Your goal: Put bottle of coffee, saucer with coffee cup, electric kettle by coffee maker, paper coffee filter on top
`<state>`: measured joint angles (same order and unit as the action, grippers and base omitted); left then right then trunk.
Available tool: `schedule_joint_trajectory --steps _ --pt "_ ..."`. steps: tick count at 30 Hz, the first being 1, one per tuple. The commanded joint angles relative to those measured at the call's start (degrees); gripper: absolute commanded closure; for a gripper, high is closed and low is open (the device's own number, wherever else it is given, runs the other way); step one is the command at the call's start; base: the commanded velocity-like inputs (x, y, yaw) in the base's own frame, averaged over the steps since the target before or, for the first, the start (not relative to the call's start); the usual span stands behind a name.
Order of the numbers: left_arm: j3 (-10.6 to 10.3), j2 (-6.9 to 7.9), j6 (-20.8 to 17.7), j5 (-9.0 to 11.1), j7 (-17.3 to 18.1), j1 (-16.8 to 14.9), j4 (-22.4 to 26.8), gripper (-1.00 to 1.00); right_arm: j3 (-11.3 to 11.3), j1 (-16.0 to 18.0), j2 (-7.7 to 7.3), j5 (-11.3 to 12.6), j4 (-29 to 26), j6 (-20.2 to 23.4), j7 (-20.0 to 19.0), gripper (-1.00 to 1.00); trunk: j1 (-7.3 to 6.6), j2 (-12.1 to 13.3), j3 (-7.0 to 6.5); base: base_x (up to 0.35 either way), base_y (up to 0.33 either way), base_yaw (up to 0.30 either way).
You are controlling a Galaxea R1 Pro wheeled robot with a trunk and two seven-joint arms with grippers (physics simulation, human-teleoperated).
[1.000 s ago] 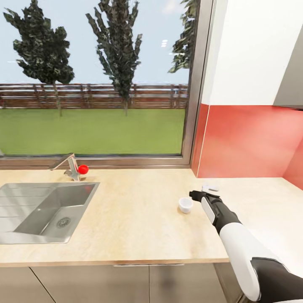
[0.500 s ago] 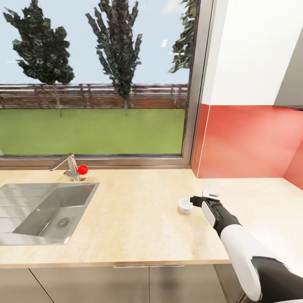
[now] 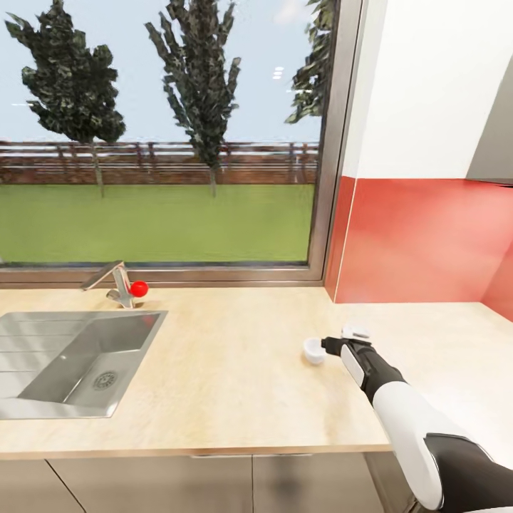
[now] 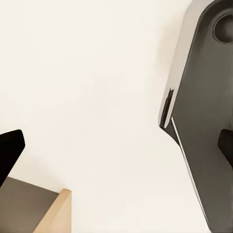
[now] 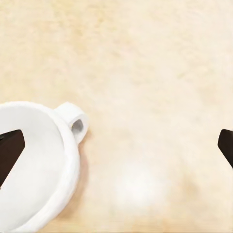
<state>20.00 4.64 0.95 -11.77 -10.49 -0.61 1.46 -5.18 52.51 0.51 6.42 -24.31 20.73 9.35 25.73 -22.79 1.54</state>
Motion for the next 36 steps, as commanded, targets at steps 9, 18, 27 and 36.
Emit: schedule_joint_trajectory --steps 9,18,27,36 --pt "0.5 0.0 0.1 -0.6 -0.1 0.0 -0.1 -1.0 -0.1 0.0 0.09 0.6 0.1 0.2 0.3 -1.0 0.05 -0.1 0.14 0.071 0.0 0.0" --pt "0.4 0.02 0.2 -0.6 -0.1 0.0 -0.1 -1.0 -0.1 0.0 0.1 0.6 1.0 0.2 0.3 -1.0 0.05 -0.1 0.14 0.041 0.035 0.0" --pt "0.5 0.02 0.2 -0.6 -0.1 0.1 -0.1 -1.0 -0.1 0.0 0.1 0.6 2.1 0.2 0.3 -1.0 0.05 -0.1 0.14 0.004 0.003 0.0" --pt "0.5 0.02 0.2 -0.6 -0.1 0.2 -0.1 -1.0 -0.1 0.0 0.19 0.7 4.1 0.1 0.3 -1.0 0.05 -0.1 0.14 0.0 0.0 0.0"
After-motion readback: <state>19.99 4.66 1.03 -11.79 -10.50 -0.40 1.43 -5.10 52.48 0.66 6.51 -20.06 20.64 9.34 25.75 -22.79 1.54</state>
